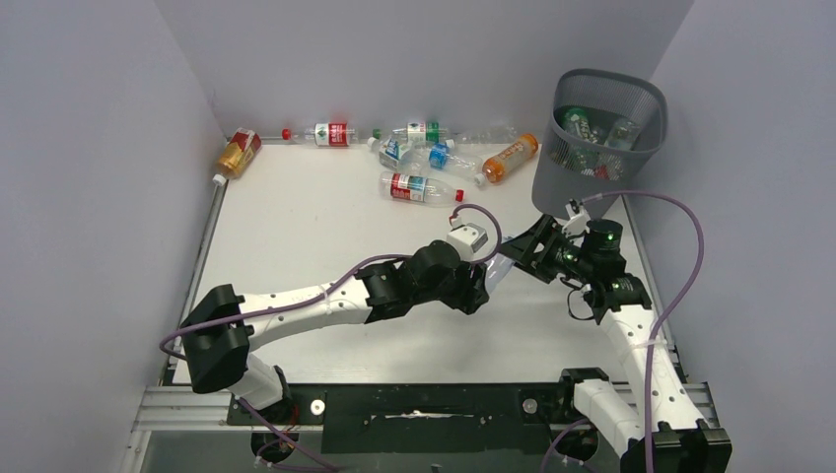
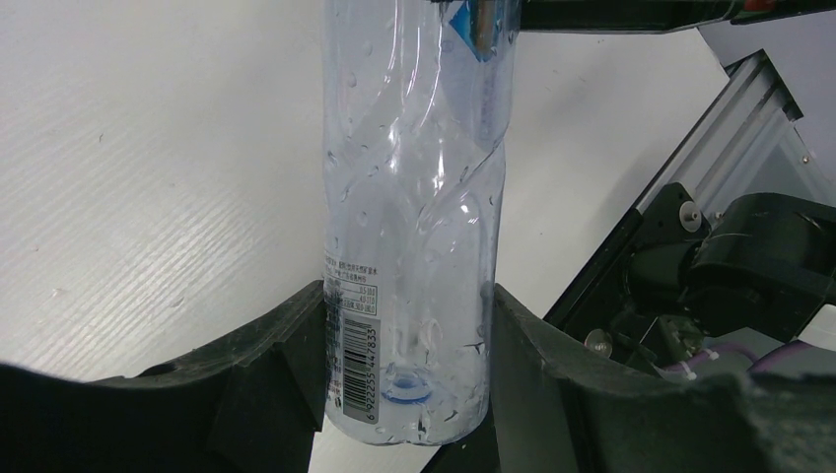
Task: Put the plastic bottles in the bin
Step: Pick up the plastic bottle at the center of the board, then place the plastic bottle in the trash bin.
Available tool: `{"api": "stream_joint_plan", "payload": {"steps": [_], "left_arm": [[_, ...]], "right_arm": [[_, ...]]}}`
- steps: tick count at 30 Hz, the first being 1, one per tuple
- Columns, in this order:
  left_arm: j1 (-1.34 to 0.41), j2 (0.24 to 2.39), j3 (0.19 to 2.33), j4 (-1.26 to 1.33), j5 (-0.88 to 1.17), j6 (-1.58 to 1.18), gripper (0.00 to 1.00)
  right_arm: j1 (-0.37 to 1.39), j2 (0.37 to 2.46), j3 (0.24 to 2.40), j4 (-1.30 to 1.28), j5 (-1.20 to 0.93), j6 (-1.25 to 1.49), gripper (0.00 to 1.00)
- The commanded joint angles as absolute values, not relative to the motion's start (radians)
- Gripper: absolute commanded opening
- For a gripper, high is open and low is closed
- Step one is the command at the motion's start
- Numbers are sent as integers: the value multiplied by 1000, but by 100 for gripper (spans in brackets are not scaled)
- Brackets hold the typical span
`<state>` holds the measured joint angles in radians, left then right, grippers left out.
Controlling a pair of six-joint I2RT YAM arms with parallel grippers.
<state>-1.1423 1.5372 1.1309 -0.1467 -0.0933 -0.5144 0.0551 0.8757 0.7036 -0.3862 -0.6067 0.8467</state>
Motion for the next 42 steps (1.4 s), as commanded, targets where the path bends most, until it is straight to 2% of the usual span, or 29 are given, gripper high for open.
{"api": "stream_joint_plan", "payload": {"steps": [1,5,7,12,13,14,23,30,37,42], "left_arm": [[-1152,1494,1185,-67,-75,-506,30],[-1152,1479,1179,-59,-71,-506,31],[-1152,1477,1179,-62,-71,-503,35],[-1152,1476,1198,-101,-86,-506,61],[-1152,1472,1204,-116,-88,-506,83],[-1152,1468,1211,-128,-90,-506,86],[-1145,1357,1272,-248,-194,-508,87],[-1123,1234,1241,-299,-294,-515,88],[-1097,1198,1190,-337,-299,-540,88],[-1088,1166,1153,-343,-305,-549,88]], "right_arm": [[67,872,711,-332,-605,846,60],[68,872,718,-348,-595,837,53],[67,871,723,-353,-591,835,50],[69,878,757,-370,-577,823,49],[69,883,771,-379,-572,815,49],[68,890,788,-387,-569,806,49],[19,1026,1046,-515,-499,660,50],[-254,1218,1406,-559,-578,578,51],[-456,1459,1739,-442,-619,719,52],[-507,1588,1883,-321,-611,852,54]]}}
